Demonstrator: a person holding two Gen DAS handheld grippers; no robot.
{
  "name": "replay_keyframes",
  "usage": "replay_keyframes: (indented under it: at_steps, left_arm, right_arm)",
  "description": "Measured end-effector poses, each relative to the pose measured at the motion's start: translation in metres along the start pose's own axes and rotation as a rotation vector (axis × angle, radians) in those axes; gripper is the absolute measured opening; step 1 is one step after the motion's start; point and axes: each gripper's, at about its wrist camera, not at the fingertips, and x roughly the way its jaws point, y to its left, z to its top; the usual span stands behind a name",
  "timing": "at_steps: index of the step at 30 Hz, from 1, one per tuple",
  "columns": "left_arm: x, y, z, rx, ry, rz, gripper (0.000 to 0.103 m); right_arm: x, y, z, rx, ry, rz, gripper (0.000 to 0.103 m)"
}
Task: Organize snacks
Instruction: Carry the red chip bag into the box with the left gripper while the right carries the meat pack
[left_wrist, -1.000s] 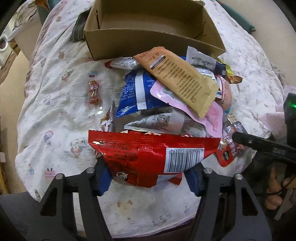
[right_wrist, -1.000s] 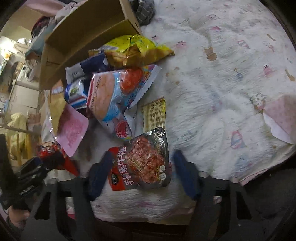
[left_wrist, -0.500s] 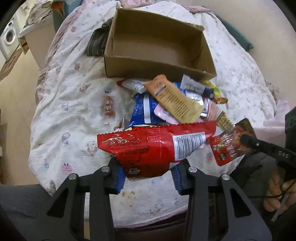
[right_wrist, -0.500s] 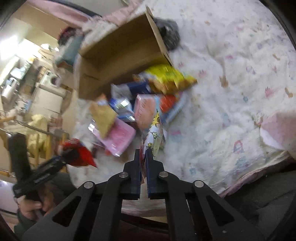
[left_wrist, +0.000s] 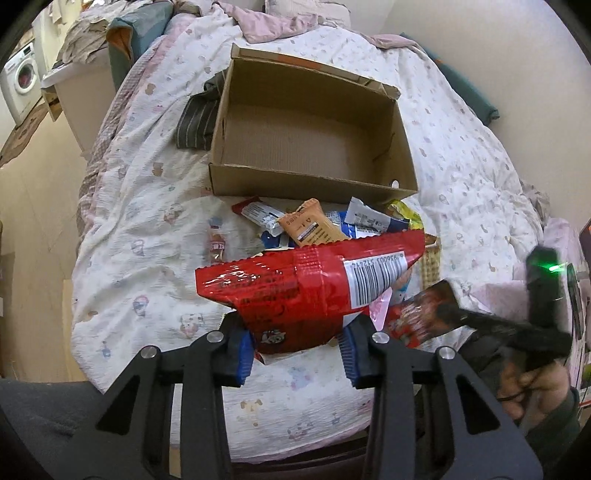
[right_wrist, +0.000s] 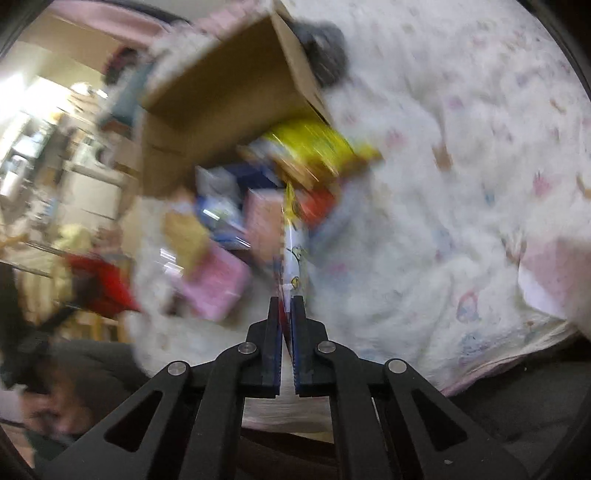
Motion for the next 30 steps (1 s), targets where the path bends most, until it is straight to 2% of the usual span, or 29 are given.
replay_keyframes:
  at_steps: [3,5,7,10,12,14,21,25,30]
  left_arm:
    - [0.002,-0.001,-0.001,0.005,0.005,-0.001,0.034]
    - [0.005,0.000,-0.001,-0.002,0.011,-0.004,0.034]
    - [0.007,0.000,-0.001,-0.007,0.016,-0.006,0.034]
    - [0.010,-0.001,-0.002,-0.004,0.025,-0.005,0.034]
    - [0.011,-0.002,-0.003,-0.004,0.028,-0.006,0.034]
    - [0.010,-0.003,-0.003,-0.003,0.027,-0.007,0.034]
    - [0.004,0.000,0.006,-0.011,0.007,-0.004,0.034]
    - [-0.007,0.003,0.026,-0.008,-0.027,0.009,0.034]
    - [-0.020,0.003,0.064,-0.008,-0.074,0.024,0.034]
  right_arm:
    - [-0.004,0.003,0.001,0.002,0.000,0.026,0.009]
    - [-0.010,0.009,0.000,-0.020,-0.009,0.003,0.010]
    - [-0.009,0.010,-0.004,-0.020,0.016,0.025,0.010]
    - [-0.001,0.012,-0.007,-0.023,0.052,-0.011,0.010]
    - [-0.004,0.012,-0.013,-0.038,0.015,-0.031,0.010]
    - [-0.014,0.014,-0.016,-0.062,-0.037,-0.033,0.003]
    - [-0.057,0.038,-0.003,-0.133,-0.155,0.042,0.000]
    - [-0.092,0.056,0.013,-0.164,-0.235,0.109,0.000]
    - [-0.110,0.073,0.049,-0.185,-0.307,0.162,0.000]
